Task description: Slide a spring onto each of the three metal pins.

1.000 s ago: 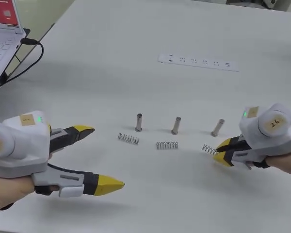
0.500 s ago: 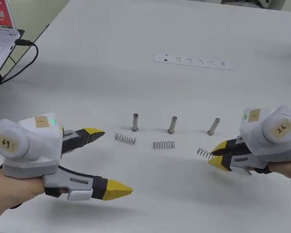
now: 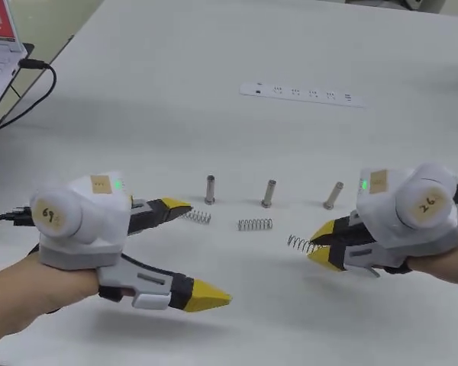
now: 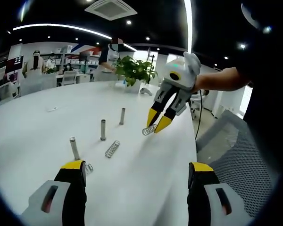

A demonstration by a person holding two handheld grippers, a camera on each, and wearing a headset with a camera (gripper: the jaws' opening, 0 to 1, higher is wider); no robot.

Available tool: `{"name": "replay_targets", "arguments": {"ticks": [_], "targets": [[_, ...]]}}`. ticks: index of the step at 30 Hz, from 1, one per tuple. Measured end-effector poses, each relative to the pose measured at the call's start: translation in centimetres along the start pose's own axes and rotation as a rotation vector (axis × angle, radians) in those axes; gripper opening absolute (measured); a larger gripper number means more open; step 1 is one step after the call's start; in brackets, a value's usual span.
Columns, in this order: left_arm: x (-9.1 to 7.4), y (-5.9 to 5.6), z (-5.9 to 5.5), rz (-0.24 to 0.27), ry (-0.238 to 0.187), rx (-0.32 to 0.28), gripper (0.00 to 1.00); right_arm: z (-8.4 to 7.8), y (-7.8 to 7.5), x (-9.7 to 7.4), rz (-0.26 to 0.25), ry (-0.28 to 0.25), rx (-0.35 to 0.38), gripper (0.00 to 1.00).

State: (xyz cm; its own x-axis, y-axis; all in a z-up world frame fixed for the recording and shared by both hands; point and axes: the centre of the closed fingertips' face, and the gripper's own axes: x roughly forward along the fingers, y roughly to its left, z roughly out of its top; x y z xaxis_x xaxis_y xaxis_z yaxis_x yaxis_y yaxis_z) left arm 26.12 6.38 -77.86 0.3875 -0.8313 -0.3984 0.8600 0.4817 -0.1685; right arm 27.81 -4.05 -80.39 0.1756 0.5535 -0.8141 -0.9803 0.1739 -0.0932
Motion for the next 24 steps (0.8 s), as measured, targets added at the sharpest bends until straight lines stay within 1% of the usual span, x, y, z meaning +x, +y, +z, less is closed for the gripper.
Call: {"name": "replay_targets", "arguments": {"ticks": [6,11,13,17,21,24], "targets": [[1.3,-0.7,0.4,-0.036,0.005,0.022,0.84,0.3,0.8,0.3,0.022,0.009,-0.031,0.08],[2.4,-0.9,1.4,-0.056,-0.011,0.043,0.81,0.6,0.9,0.3,0.026,0.011,-0.051,0.08],[2.8,-1.0,1.6,-0.065,-0.011,0.047,0.79,0.9,0.9,0.2,0.031,0.008,-0.061,0.08],[3.6,-1.2,1.5,-0.079,-0.003,0.058,0.76,1.8,1.1,0.0,0.036,-0.005,-0.079,0.08],[4.1,-1.7,1.8,-0.097,-0.008,0.062,0.66,2.1,1.4,0.0,0.043,-0.006,-0.094,0.08],[4.5,-2.2,2.1,-0.110,-0.015,0.063,0.60,2.1,1.5,0.0,0.048,-0.005,-0.098,0.08]]}}
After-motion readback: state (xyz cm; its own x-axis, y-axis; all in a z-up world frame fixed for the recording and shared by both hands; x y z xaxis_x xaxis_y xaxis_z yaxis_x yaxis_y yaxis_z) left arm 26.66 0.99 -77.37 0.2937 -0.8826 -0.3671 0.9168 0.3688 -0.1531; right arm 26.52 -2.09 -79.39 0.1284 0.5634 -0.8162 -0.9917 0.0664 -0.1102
